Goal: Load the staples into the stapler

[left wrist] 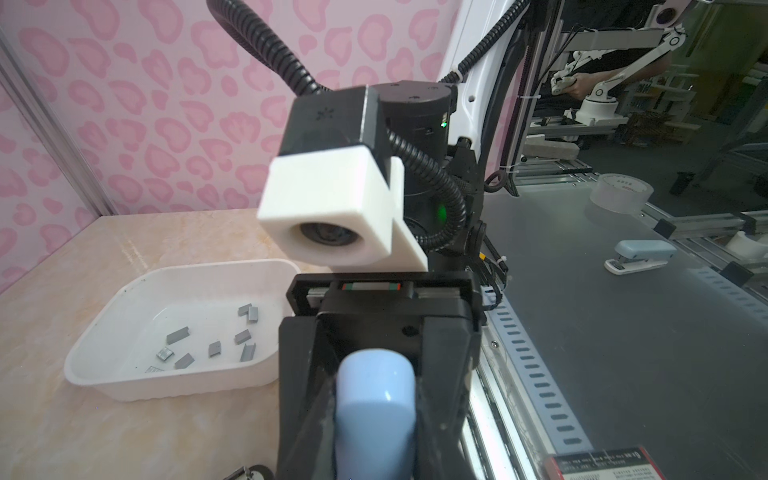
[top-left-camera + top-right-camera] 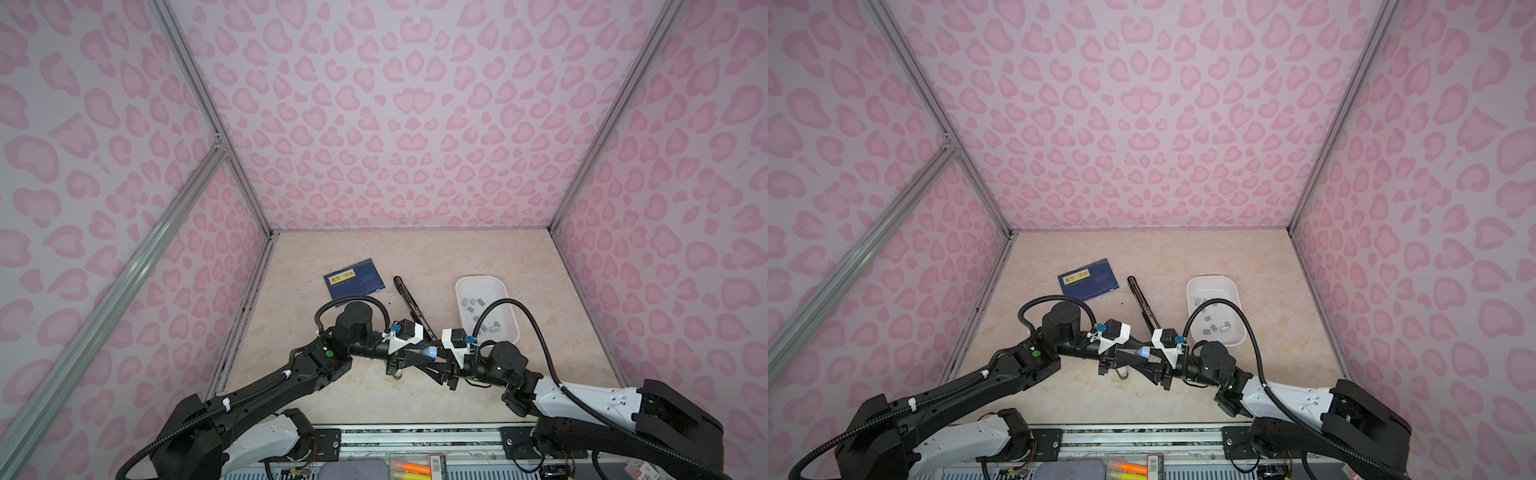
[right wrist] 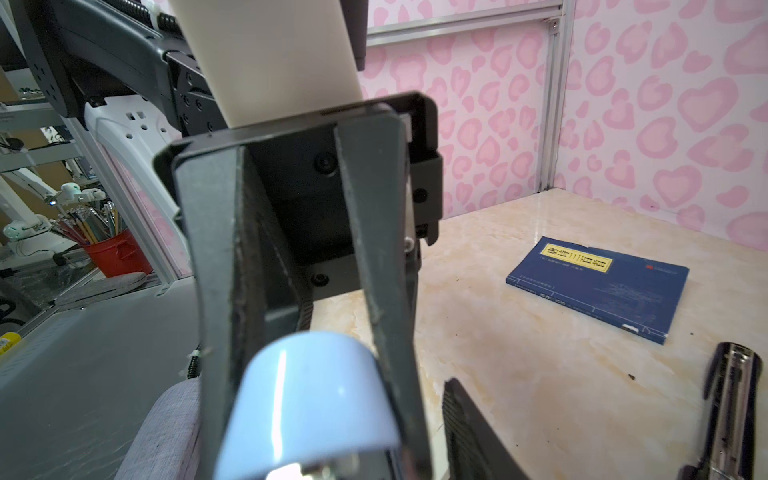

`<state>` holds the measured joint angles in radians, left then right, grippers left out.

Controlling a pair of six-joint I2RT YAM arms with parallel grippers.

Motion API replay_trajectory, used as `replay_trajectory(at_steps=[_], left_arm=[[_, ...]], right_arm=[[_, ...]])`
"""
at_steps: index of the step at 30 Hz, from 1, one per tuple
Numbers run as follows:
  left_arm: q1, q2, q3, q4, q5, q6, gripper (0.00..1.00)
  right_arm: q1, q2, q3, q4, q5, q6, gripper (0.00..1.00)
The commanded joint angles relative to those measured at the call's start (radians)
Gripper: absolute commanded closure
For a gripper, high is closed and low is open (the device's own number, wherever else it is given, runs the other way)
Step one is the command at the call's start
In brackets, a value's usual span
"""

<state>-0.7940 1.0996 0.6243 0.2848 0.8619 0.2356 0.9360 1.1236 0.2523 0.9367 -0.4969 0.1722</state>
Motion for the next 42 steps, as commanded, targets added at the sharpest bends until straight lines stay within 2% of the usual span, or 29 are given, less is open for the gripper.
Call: replay_trajectory(at_steps=[1,10,15,16,18,21,24,29,32,34,37,40,42], left_arm=[[0.0,-0.01,-0.001,0.037,0.022,0.0,0.96],[0.0,-0.031,-0.012,0.034,-0.009,0.001,0.96],[0.001,-0.055,-0.02,0.037,-0.047,-0.009,0.95],[0.001,-0.06,-0.023,0.038,-0.061,-0.014,0.9],[0.0,-0.071,-0.03,0.042,-0.091,-0.024,0.69],[-0.002,-0.091,-0.039,0.041,-0.148,-0.044,0.54],[-0.001,-0.127,-0.052,0.039,-0.235,-0.081,0.47],[-0.001,-0.227,-0.081,0.008,-0.372,-0.145,0.44],[-0.002,-0.322,-0.126,-0.003,-0.576,-0.222,0.44],[-0.002,-0.379,-0.152,-0.063,-0.801,-0.291,0.43],[-0.002,-0.441,-0.198,-0.194,-1.055,-0.359,0.42],[0.0,-0.49,-0.254,-0.284,-1.218,-0.427,0.41],[0.001,-0.522,-0.28,-0.337,-1.262,-0.462,0.41]], right_arm=[[0.001,0.019,0.012,0.04,-0.028,0.006,0.6],[0.001,0.004,0.004,0.037,-0.014,0.012,0.81],[0.001,-0.024,0.002,-0.003,0.026,0.018,0.85],[0.001,-0.03,0.006,-0.017,0.04,0.019,0.86],[0.002,-0.043,0.015,-0.066,0.084,0.027,0.88],[0.008,-0.054,0.029,-0.134,0.132,0.037,0.91],[0.024,-0.061,0.04,-0.194,0.211,0.068,0.91],[0.077,-0.036,0.067,-0.301,0.332,0.118,0.92],[0.131,0.023,0.144,-0.449,0.423,0.123,0.93],[0.165,0.092,0.226,-0.582,0.508,0.14,0.94],[0.176,0.214,0.35,-0.761,0.598,0.186,0.96],[0.175,0.36,0.459,-0.877,0.616,0.184,0.97],[0.173,0.449,0.526,-0.94,0.625,0.185,0.97]])
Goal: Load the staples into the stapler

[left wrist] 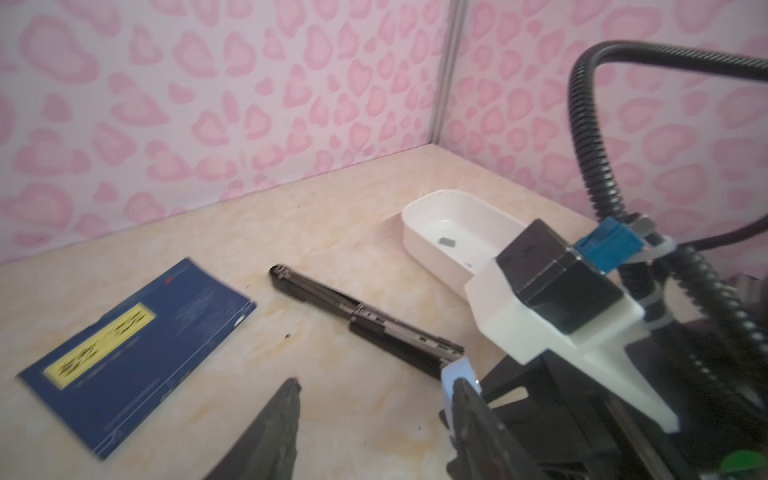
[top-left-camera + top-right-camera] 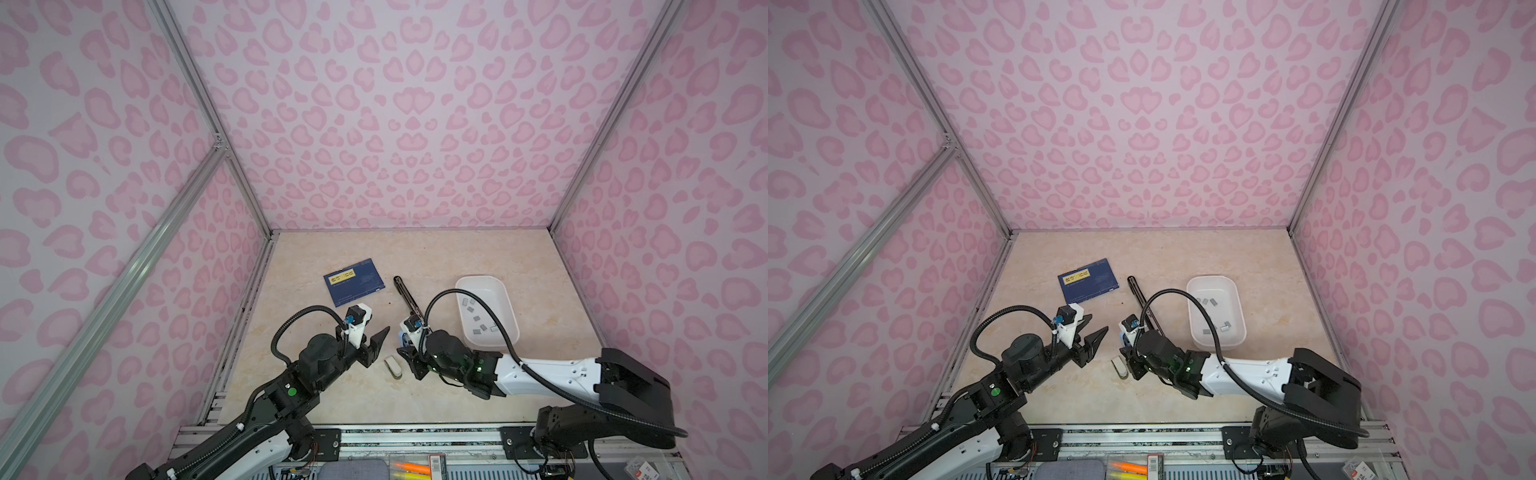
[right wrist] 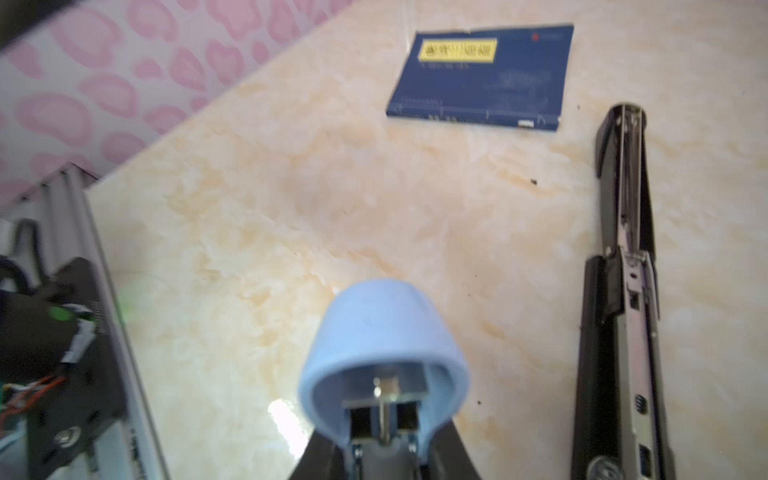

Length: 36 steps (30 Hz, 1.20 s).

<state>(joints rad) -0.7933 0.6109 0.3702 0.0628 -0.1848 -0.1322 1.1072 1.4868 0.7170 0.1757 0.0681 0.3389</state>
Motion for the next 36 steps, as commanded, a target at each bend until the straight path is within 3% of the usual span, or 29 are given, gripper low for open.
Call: replay_trajectory(at_steps=[1,7,18,27,36], left_arm=[[-0.001,-0.052,-0.038,-0.135,-0.223,-0.104,0.42],[0.0,-0.194,-0.124,-0.109,-0.251,-0.115,0.39],[-0.001,-0.348,-0.181,-0.107,-0.249,-0.104,0.34],[0.0,-0.334,-0.182,-0.092,-0.25,-0.095,0.32],[-0.001,-0.271,-0.167,-0.074,-0.237,-0.089,0.3]], right_arm=[[0.0,0.123,0.085,-0.201,0.066,0.016,0.97],[-0.014,0.247,0.168,-0.274,0.11,0.04,0.99],[-0.085,0.265,0.149,-0.293,0.128,0.076,0.95],[-0.096,0.296,0.182,-0.293,0.134,0.081,0.75],[-0.08,0.209,0.146,-0.263,0.178,0.087,0.54]])
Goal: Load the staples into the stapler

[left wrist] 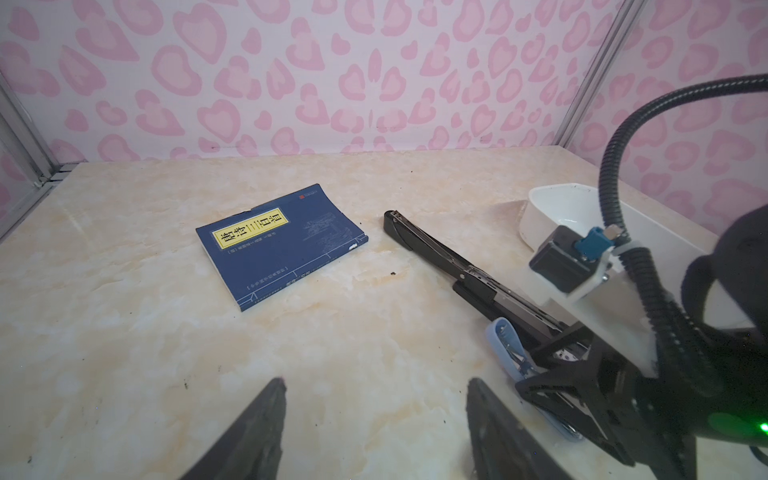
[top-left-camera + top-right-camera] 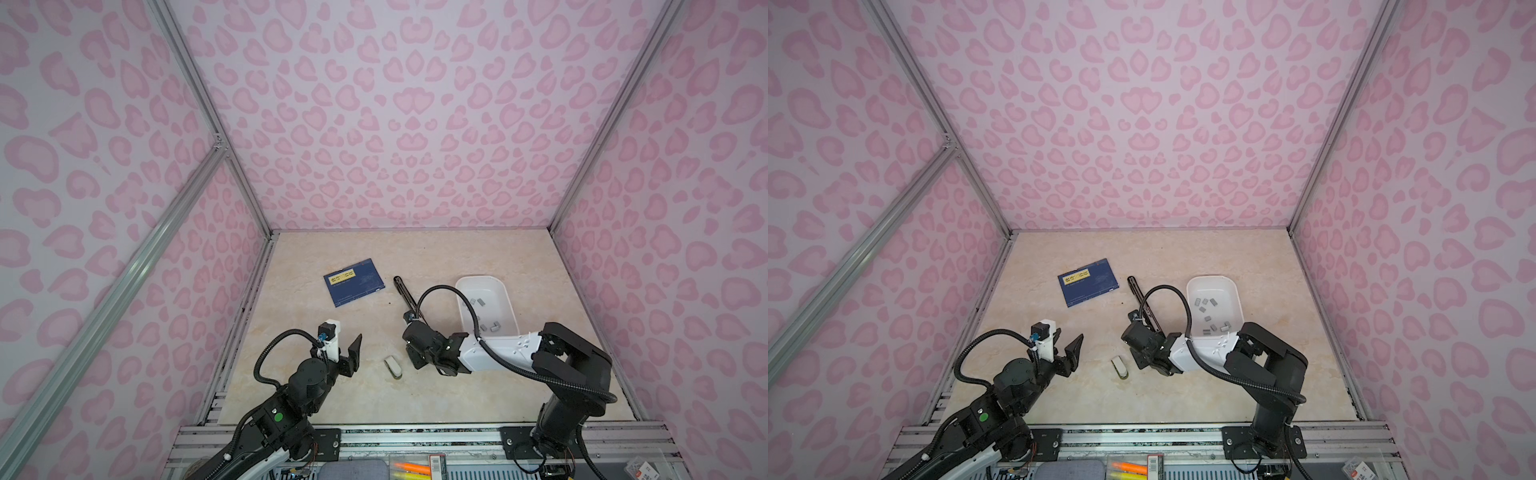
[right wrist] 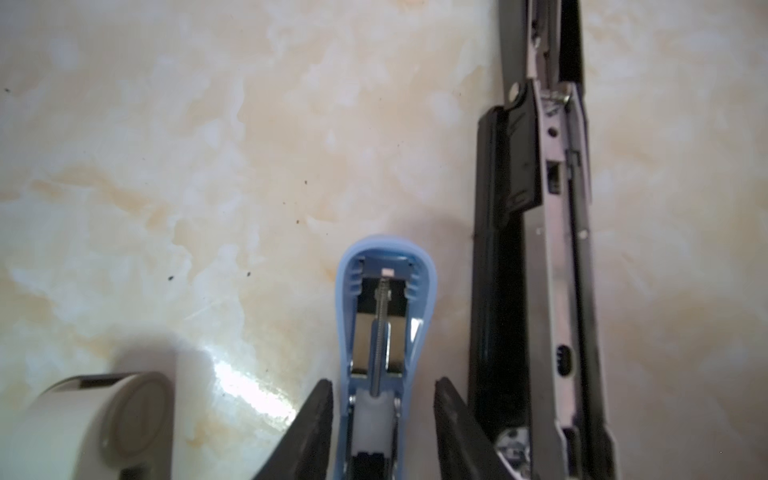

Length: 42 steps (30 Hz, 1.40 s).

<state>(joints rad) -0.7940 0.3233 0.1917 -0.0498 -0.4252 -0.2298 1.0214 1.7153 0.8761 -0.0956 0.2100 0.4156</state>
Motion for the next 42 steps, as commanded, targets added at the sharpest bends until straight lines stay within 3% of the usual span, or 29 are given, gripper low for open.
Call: replay_trajectory(at_steps=[1,7,10,16,21,23,27,31,34,36,40,42], left_arm=[[0.0,0.027,0.014,0.039,0.003,0.008,0.3],[0.0,0.092,0.081,-0.02,-0.006,-0.022,0.3],[0.0,0.118,0.164,-0.103,0.006,-0.069,0.31],[0.001,0.132,0.29,-0.212,0.174,-0.126,0.31],[0.0,0.178,0.49,-0.378,0.349,-0.066,0.32],[-0.001,0.193,0.556,-0.458,0.328,-0.076,0.33],[0.0,0.171,0.592,-0.453,0.342,-0.079,0.26],[0.0,0.202,0.731,-0.53,0.254,0.131,0.22],[0.0,0.213,0.747,-0.57,0.304,0.391,0.22],[0.0,0.218,0.707,-0.553,0.266,0.434,0.22],[-0.019,0.286,0.608,-0.536,0.329,0.629,0.23],[-0.04,0.323,0.61,-0.52,0.343,0.647,0.24]], right_arm=[[0.008,-0.038,-0.018,0.007,0.048,0.011,0.54],[0.024,-0.191,-0.048,-0.036,0.081,0.011,0.52],[0.069,-0.291,-0.051,-0.095,0.155,0.005,0.51],[0.149,-0.465,-0.145,-0.087,0.159,0.024,0.5],[0.23,-0.555,-0.228,-0.067,0.139,0.056,0.49],[0.274,-0.577,-0.259,-0.031,0.123,0.048,0.48],[0.345,-0.55,-0.299,0.078,0.12,0.037,0.42],[0.372,-0.451,-0.294,0.167,0.088,0.038,0.41],[0.391,-0.363,-0.277,0.204,0.129,0.053,0.4],[0.391,-0.317,-0.268,0.222,0.169,0.076,0.39],[0.384,-0.219,-0.224,0.208,0.223,0.078,0.39],[0.381,-0.183,-0.208,0.213,0.238,0.08,0.39]])
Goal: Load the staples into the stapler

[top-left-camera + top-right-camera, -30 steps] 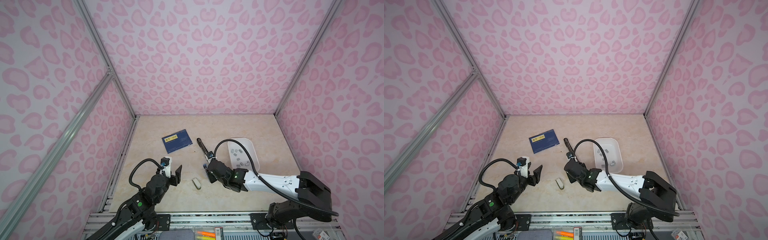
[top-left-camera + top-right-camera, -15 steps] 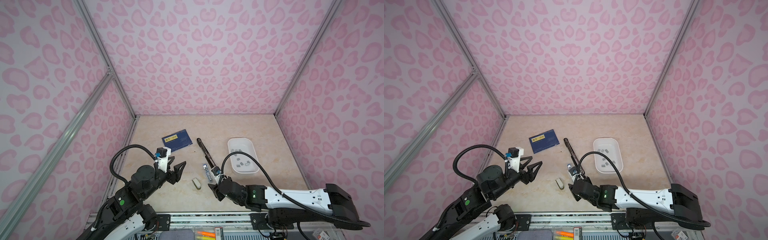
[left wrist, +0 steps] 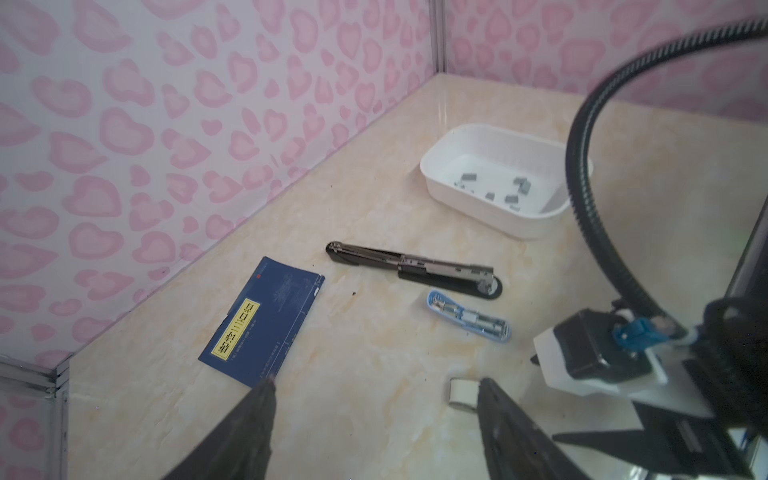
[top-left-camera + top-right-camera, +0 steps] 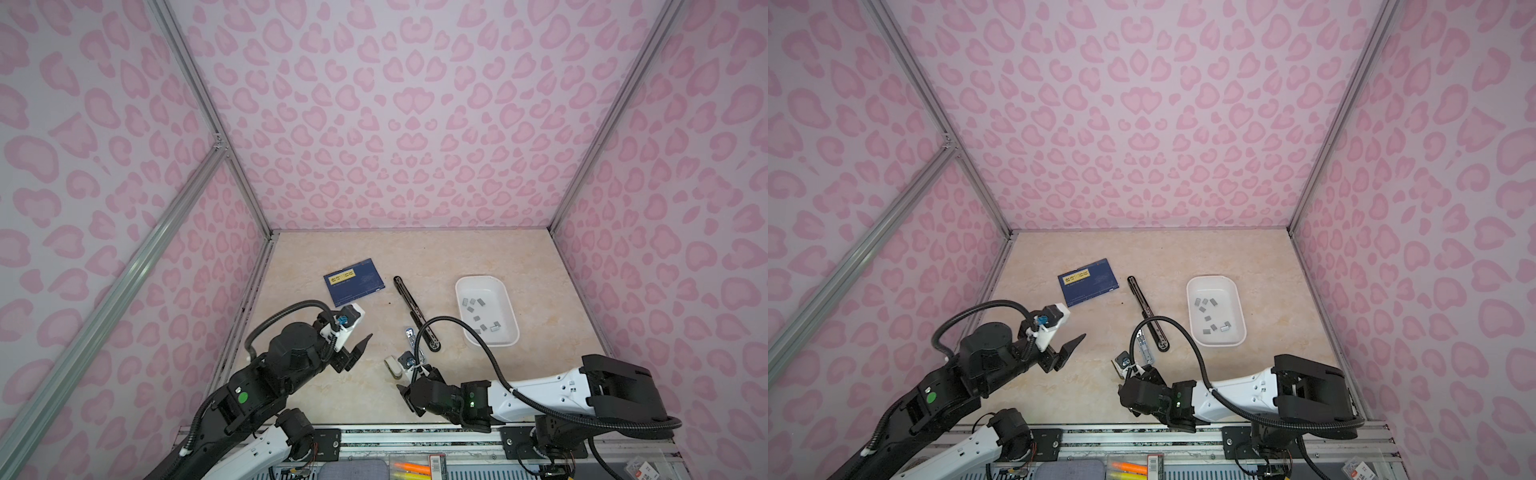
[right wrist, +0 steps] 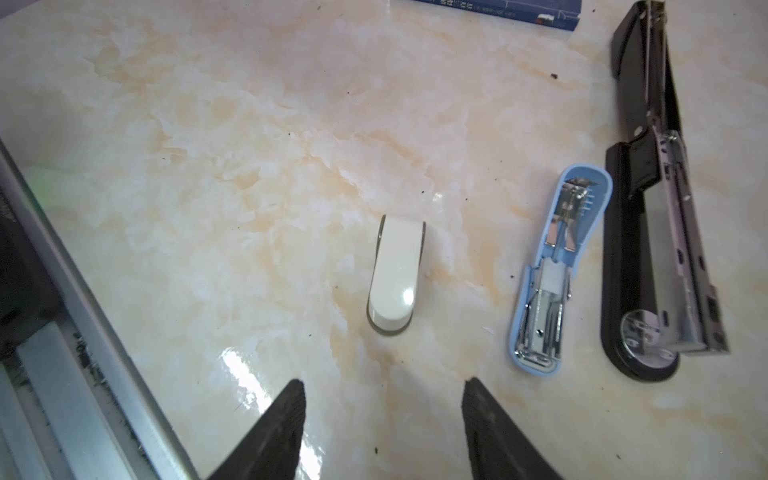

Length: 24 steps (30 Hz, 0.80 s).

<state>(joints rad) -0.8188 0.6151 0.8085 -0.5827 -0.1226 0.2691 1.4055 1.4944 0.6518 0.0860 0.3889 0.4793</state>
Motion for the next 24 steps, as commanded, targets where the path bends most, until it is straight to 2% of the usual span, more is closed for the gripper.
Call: replay_trajectory(at_steps=[1,3,5,9,13,17,20,24], left_arm=[[-0.015,0.054,0.007,0.019,0.056,0.144,0.25],[-0.013,0.097,0.038,0.007,0.095,0.17,0.25],[-0.016,0.145,0.07,-0.044,0.13,0.253,0.26],[-0.036,0.244,0.082,-0.113,0.117,0.411,0.26],[-0.058,0.299,0.041,-0.154,0.191,0.553,0.27],[-0.061,0.279,-0.034,-0.137,0.24,0.678,0.3],[-0.06,0.298,-0.074,-0.108,0.271,0.722,0.3],[-0.06,0.341,-0.069,-0.032,0.318,0.696,0.31]], right_arm=[[-0.009,0.053,0.014,0.044,0.061,0.017,0.39],[-0.036,0.081,0.013,0.067,0.046,0.021,0.4],[-0.062,0.111,0.017,0.085,0.013,0.013,0.42],[-0.09,0.154,0.022,0.114,0.014,-0.006,0.43],[-0.135,0.161,-0.009,0.176,-0.036,-0.011,0.45],[-0.162,0.145,-0.036,0.206,-0.037,-0.016,0.47],[-0.175,0.124,-0.043,0.208,-0.046,-0.025,0.5],[-0.152,0.056,-0.077,0.206,-0.033,-0.027,0.51]])
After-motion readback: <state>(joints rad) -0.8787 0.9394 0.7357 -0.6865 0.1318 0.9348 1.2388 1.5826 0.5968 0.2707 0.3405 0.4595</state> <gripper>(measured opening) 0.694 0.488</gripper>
